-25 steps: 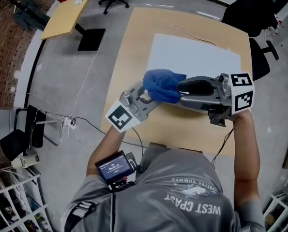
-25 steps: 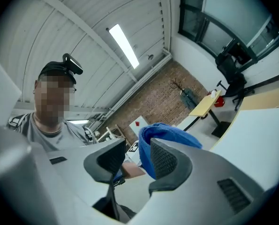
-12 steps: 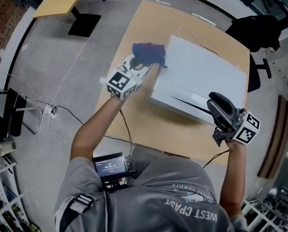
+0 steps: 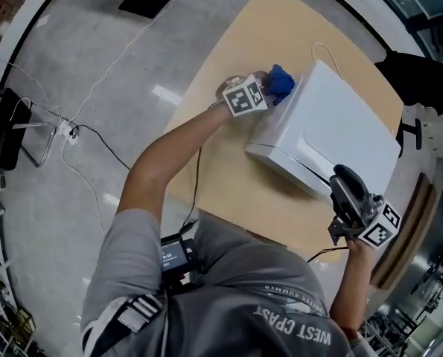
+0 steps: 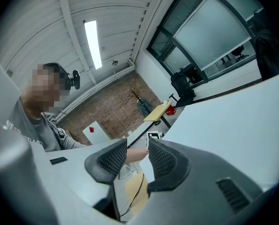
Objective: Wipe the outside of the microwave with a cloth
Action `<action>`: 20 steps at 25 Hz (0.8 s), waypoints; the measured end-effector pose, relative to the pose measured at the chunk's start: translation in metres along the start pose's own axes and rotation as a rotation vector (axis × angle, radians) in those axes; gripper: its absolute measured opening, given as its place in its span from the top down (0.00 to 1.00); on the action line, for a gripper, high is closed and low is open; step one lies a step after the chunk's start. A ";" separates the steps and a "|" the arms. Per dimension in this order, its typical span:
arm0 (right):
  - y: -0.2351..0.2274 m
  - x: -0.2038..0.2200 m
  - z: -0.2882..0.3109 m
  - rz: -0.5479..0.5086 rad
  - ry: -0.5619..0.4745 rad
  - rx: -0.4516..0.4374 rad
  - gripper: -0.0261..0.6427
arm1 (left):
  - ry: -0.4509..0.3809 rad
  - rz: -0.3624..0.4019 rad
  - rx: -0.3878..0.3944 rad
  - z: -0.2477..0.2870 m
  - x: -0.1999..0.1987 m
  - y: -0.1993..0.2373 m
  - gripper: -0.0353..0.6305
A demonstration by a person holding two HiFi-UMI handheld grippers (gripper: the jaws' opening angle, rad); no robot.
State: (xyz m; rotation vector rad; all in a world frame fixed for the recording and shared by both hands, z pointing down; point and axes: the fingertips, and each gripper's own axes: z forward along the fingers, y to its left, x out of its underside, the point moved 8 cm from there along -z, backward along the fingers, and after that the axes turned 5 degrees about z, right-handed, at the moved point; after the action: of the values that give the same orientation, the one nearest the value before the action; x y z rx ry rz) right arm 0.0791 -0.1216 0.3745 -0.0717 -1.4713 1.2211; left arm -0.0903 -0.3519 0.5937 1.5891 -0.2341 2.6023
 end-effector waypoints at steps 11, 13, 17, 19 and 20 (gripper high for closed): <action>-0.011 -0.020 0.004 0.031 -0.026 -0.028 0.74 | 0.111 0.184 0.196 -0.047 0.027 -0.111 0.85; -0.011 -0.028 0.002 0.024 -0.025 -0.040 0.74 | 0.121 0.196 0.220 -0.060 0.023 -0.134 0.85; -0.015 -0.015 0.017 0.009 -0.040 -0.063 0.75 | 0.110 0.223 0.226 -0.071 0.027 -0.146 0.85; -0.017 -0.006 0.022 0.027 -0.042 -0.069 0.75 | 0.115 0.230 0.221 -0.071 0.028 -0.145 0.85; -0.017 -0.002 0.023 0.036 -0.041 -0.069 0.75 | 0.118 0.224 0.216 -0.071 0.027 -0.143 0.85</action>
State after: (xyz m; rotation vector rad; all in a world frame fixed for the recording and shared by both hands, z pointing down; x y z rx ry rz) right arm 0.0721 -0.1446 0.3891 -0.1205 -1.5543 1.2065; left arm -0.1436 -0.1987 0.5984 1.5436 -0.1325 2.9727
